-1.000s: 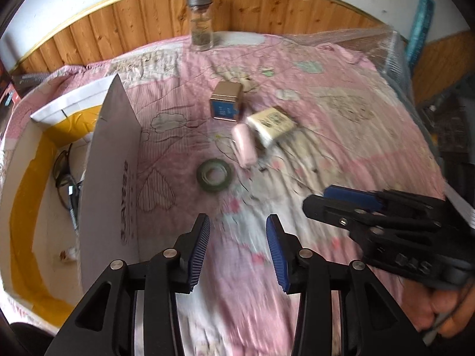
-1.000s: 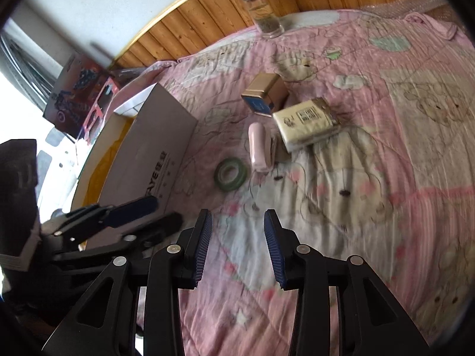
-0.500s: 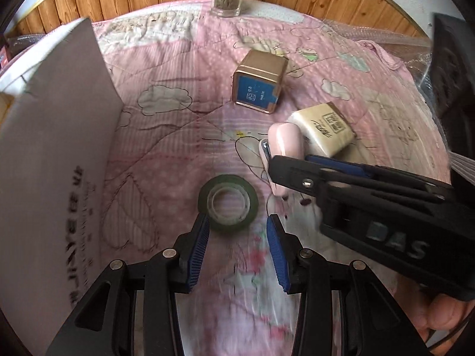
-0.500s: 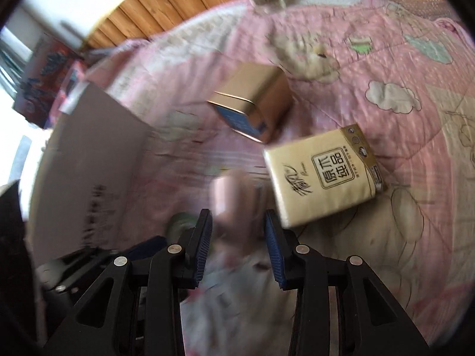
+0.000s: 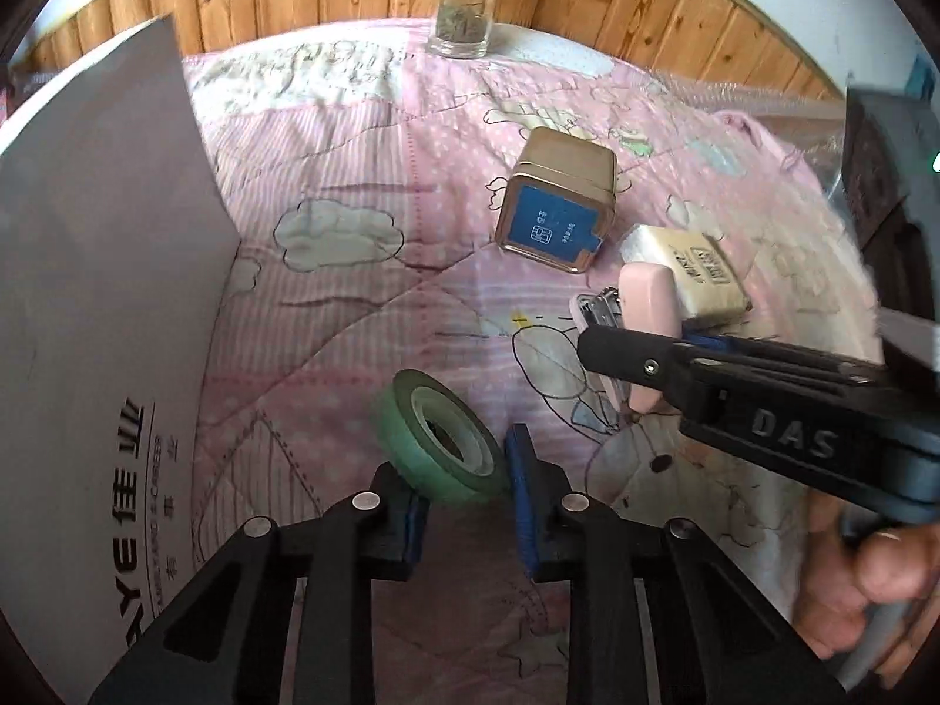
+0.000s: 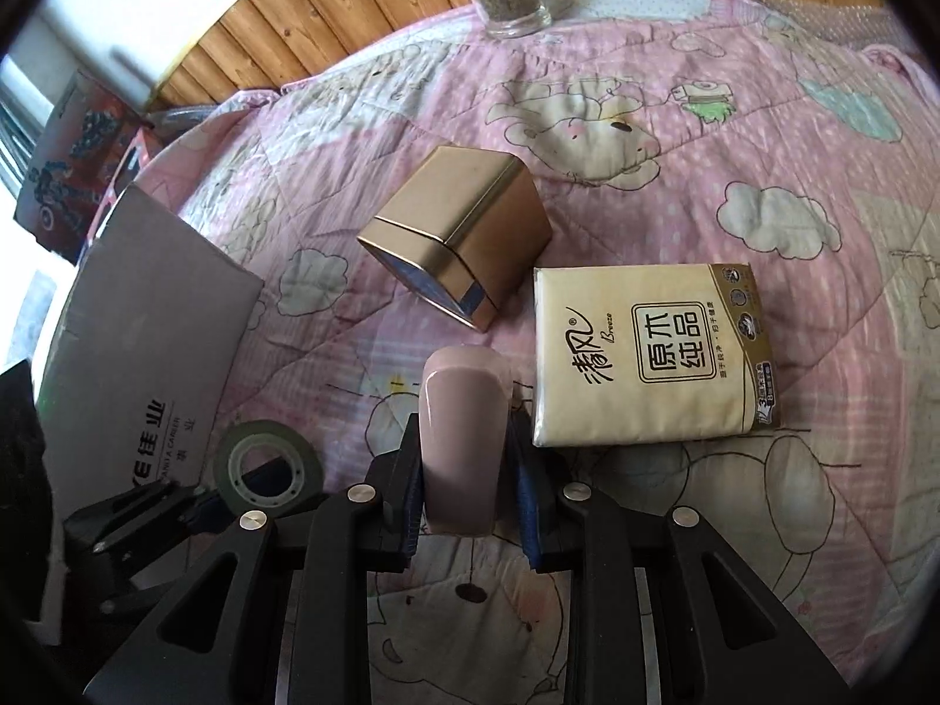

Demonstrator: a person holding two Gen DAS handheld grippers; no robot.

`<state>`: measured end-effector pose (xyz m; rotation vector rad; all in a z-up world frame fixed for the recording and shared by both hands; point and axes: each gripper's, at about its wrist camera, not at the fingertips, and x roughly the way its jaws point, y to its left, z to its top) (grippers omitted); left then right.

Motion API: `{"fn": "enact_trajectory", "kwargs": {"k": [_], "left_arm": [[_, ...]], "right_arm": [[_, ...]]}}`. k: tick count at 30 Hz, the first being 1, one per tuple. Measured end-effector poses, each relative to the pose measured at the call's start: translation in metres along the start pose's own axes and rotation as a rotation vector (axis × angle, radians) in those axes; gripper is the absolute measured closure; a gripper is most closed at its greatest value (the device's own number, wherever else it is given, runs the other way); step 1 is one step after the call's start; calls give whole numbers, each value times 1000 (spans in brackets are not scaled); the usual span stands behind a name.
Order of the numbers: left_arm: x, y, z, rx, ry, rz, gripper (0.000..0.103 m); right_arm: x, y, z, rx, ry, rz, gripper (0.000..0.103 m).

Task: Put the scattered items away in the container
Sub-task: 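Close the left tool on the green tape roll and lift it, then carry the green tape roll and pink item with both tools over the box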

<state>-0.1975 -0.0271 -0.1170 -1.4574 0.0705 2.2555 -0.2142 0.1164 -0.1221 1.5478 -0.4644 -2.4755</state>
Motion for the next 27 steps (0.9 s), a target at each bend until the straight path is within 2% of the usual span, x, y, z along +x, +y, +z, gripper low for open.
{"fn": "enact_trajectory", "kwargs": {"k": [2, 3, 4, 5, 10, 11, 12, 18, 27], "left_arm": [[-12, 2, -3, 0, -15, 5, 65], [-22, 3, -6, 0, -39, 4, 50], [-30, 4, -10, -2, -68, -1, 39], [-34, 5, -13, -1, -86, -5, 36], [-9, 7, -12, -3, -51, 54, 36], [-4, 9, -11, -10, -39, 67, 41], [-2, 10, -12, -11, -43, 80, 51], [-14, 13, -18, -2, -61, 33, 54], [-50, -8, -31, 42, -79, 20, 54]], "right_arm": [[-2, 1, -1, -6, 8, -14, 76], [-3, 2, -2, -3, 13, -23, 76], [-5, 2, -4, -1, 19, -32, 76], [-7, 4, -8, -1, 22, -36, 76], [-13, 3, -22, 17, 23, -33, 76], [-15, 1, -24, 21, 22, -31, 76], [-16, 0, -26, 25, 19, -28, 76], [-26, -2, -36, 52, 18, -20, 76], [-54, 3, -85, 93, 22, 1, 76]]}}
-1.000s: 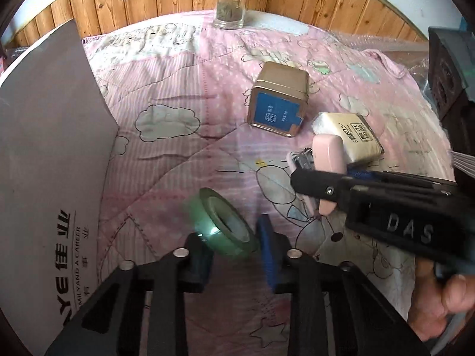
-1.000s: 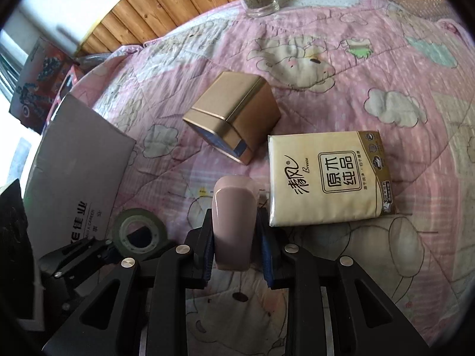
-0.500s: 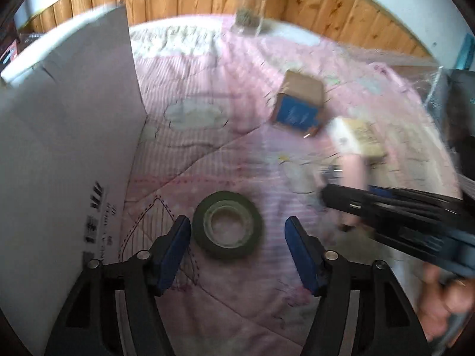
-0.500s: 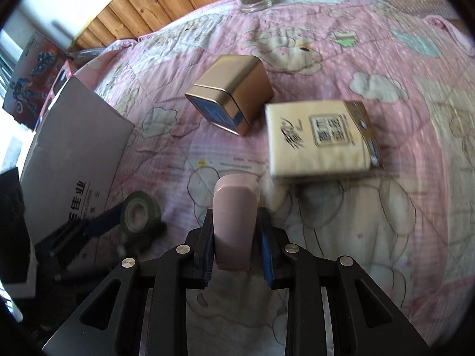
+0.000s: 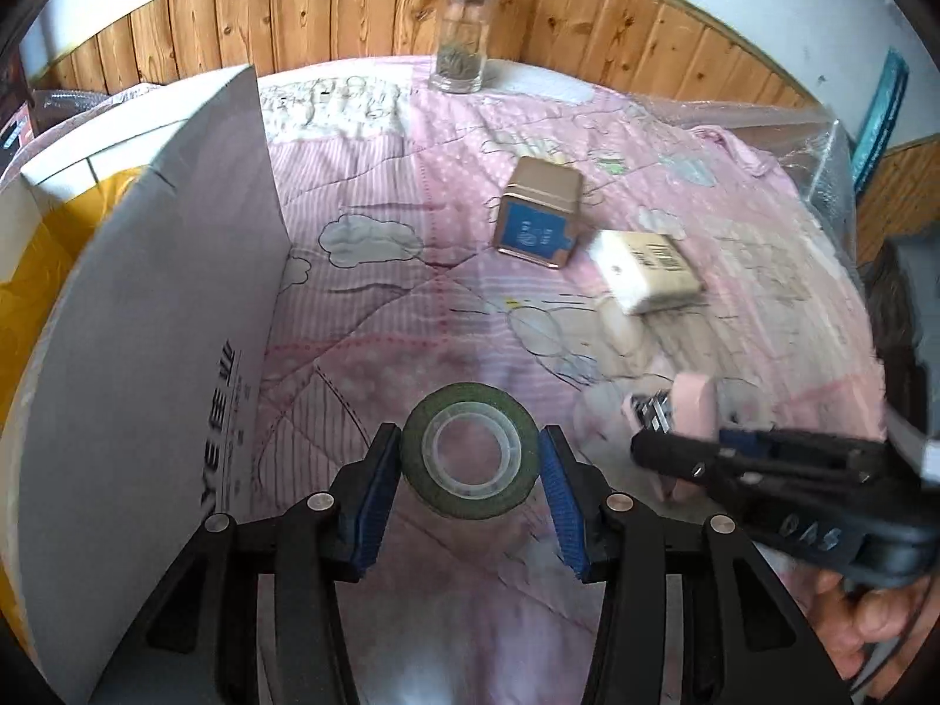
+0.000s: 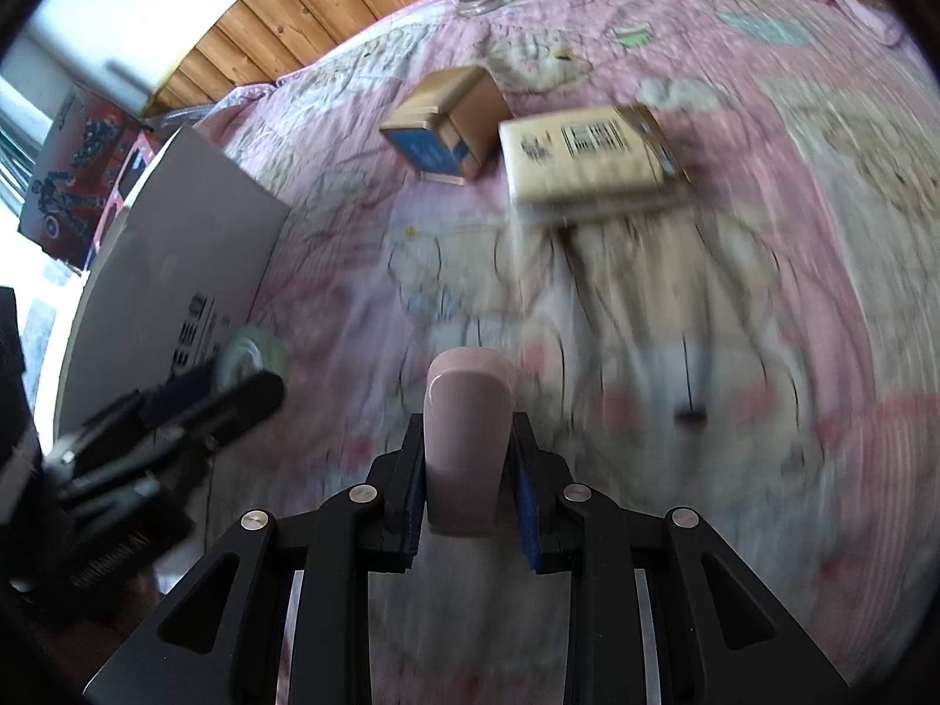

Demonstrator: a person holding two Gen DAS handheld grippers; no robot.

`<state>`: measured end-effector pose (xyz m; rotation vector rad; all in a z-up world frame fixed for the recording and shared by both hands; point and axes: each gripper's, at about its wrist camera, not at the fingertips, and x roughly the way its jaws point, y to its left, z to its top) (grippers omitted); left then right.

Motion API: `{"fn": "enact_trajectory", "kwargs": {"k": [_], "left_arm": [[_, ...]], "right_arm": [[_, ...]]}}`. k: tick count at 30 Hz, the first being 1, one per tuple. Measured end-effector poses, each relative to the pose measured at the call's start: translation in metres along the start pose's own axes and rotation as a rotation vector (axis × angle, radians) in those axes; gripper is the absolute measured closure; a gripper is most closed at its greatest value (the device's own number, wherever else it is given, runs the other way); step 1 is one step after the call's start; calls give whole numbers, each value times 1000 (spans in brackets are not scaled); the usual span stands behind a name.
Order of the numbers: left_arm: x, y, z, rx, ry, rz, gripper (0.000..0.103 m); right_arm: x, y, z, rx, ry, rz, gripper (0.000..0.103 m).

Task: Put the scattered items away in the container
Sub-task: 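Carry the green tape roll and pink item with both tools over the box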

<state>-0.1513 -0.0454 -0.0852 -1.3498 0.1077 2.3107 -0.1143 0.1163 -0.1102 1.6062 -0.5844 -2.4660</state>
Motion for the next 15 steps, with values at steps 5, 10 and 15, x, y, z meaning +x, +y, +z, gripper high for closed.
{"fn": "enact_trajectory", "kwargs": {"k": [5, 10, 15], "left_arm": [[-35, -11, -16, 25, -13, -29, 54], [-61, -18, -31, 33, -20, -69, 54], [-85, -16, -48, 30, -25, -93, 54]], "right_arm": [[-18, 9, -30, 0, -1, -3, 76], [-29, 23, -50, -7, -4, -2, 76], [-40, 36, -69, -7, -9, 0, 76]]}}
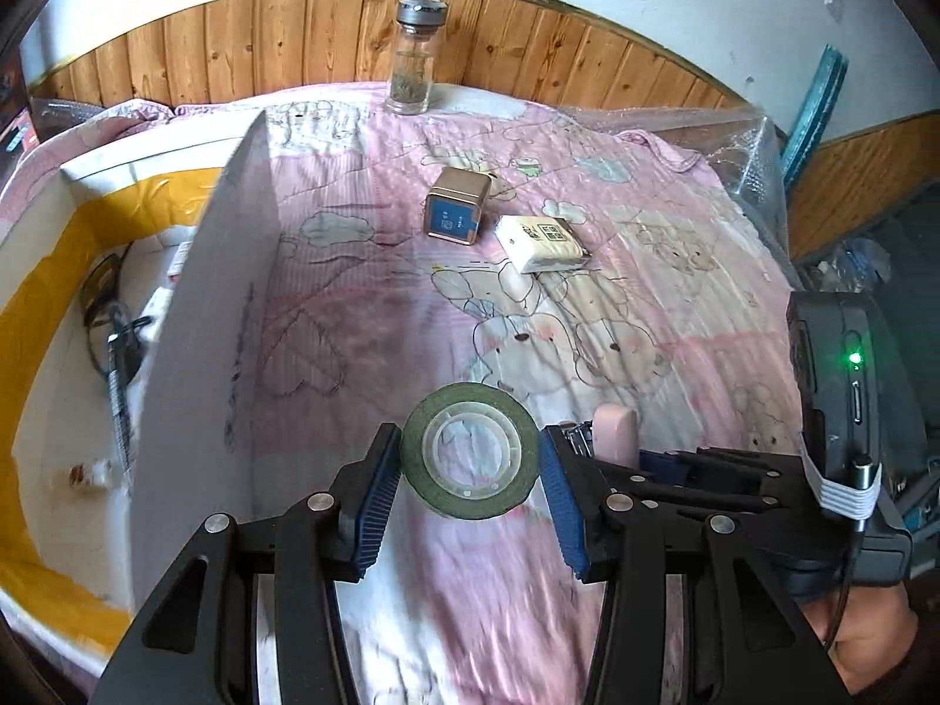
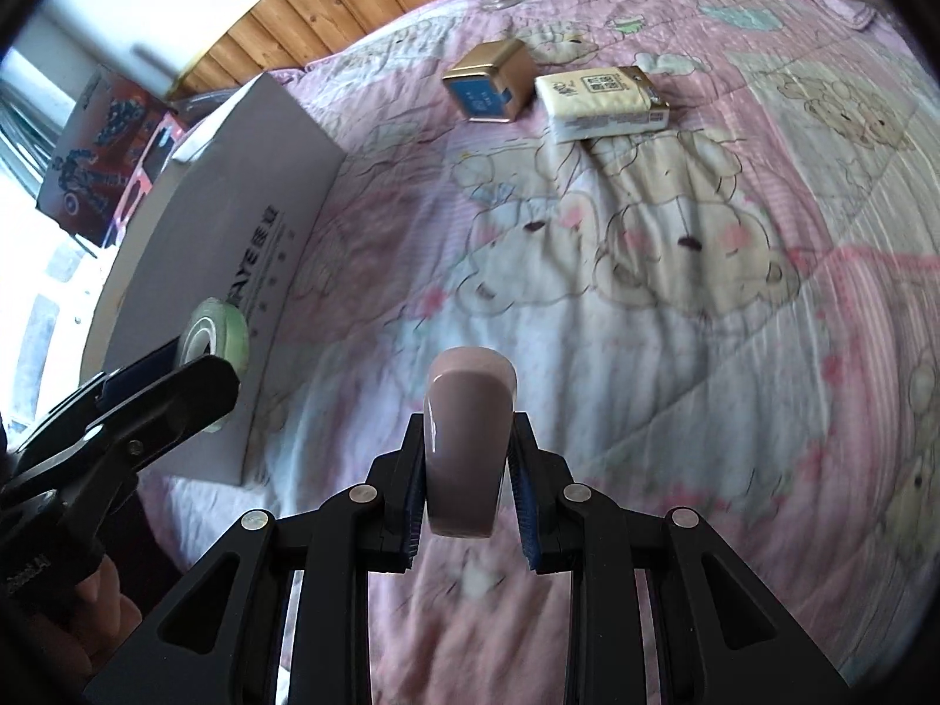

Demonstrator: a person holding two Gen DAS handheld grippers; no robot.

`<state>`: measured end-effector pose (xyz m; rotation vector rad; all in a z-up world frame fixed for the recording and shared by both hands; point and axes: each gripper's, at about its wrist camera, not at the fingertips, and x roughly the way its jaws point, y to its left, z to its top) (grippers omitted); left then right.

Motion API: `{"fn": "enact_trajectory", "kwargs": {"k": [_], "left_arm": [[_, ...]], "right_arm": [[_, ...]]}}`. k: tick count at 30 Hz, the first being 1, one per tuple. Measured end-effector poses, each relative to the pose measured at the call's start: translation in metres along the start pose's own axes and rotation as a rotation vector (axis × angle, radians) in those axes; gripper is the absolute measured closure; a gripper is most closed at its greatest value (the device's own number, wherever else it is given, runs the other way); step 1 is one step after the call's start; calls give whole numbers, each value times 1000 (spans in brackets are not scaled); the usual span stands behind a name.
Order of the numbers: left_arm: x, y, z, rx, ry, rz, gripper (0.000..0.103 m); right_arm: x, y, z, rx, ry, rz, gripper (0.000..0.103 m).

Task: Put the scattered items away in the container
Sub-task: 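Carry the green tape roll and pink item with both tools over the box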

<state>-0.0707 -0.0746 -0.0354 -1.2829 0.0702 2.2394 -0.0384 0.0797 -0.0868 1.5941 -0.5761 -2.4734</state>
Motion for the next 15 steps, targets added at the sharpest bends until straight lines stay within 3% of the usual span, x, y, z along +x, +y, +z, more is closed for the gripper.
{"fn": "enact_trajectory", "kwargs": {"k": [15], "left_arm": [[-77, 12, -33, -34, -63, -78, 54]], "right_arm": [[-29, 71, -34, -112, -3, 21, 76]]}}
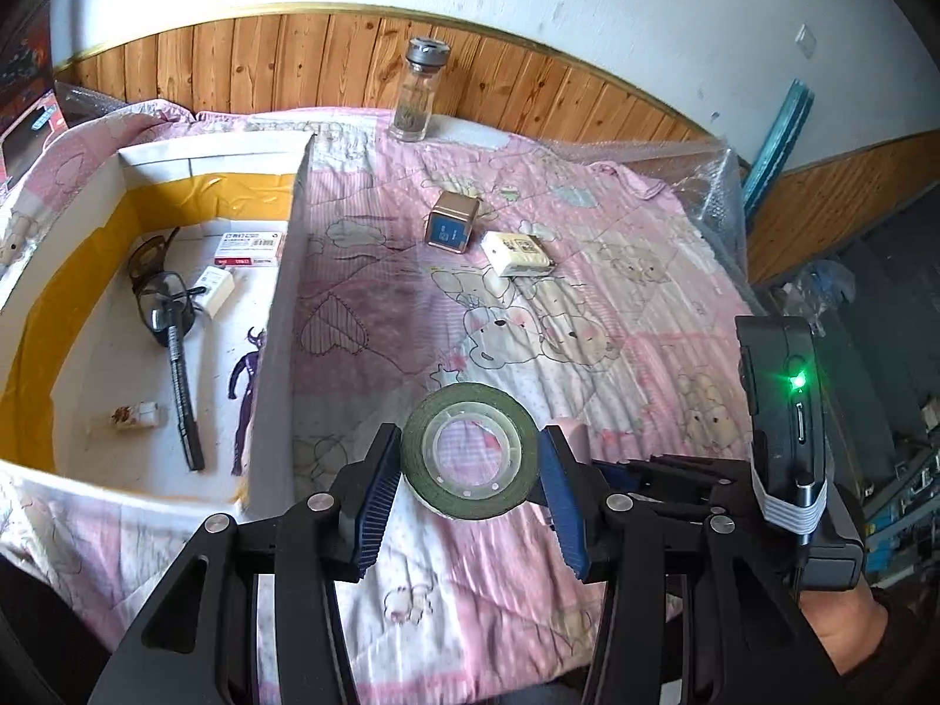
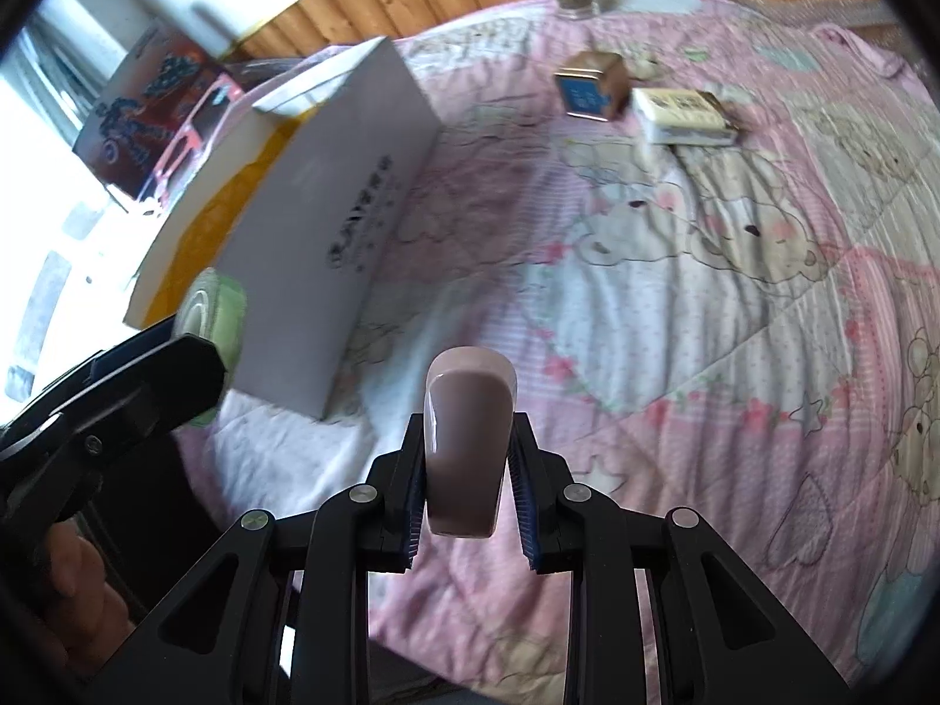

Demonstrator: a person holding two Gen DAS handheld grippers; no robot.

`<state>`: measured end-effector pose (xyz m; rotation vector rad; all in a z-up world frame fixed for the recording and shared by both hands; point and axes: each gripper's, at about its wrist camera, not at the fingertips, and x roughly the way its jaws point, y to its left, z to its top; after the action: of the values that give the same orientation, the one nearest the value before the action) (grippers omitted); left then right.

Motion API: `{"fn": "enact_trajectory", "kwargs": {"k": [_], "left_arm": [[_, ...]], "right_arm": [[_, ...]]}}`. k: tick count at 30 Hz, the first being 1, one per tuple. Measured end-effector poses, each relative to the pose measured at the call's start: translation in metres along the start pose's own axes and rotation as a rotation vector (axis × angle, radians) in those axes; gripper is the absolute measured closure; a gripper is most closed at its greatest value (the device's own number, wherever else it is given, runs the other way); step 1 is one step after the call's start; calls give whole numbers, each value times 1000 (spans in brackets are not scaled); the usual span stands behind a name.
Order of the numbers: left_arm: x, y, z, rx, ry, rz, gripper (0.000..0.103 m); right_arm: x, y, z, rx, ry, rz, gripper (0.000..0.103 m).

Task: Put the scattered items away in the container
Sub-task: 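Carry the green tape roll and pink item with both tools over the box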

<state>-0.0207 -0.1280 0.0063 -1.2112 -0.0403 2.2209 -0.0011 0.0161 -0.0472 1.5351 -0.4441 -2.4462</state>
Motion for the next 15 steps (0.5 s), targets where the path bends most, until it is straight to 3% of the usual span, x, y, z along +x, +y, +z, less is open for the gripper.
{"fn": "enact_trajectory", "kwargs": {"k": [5, 15], "left_arm": [[-17, 8, -4, -20, -18, 4, 54], [-53, 40, 3, -47, -88, 136, 54]], "right_arm": [[-10, 24, -3, -41, -9, 22, 76], [-30, 75, 4, -147, -34, 54, 76]]}}
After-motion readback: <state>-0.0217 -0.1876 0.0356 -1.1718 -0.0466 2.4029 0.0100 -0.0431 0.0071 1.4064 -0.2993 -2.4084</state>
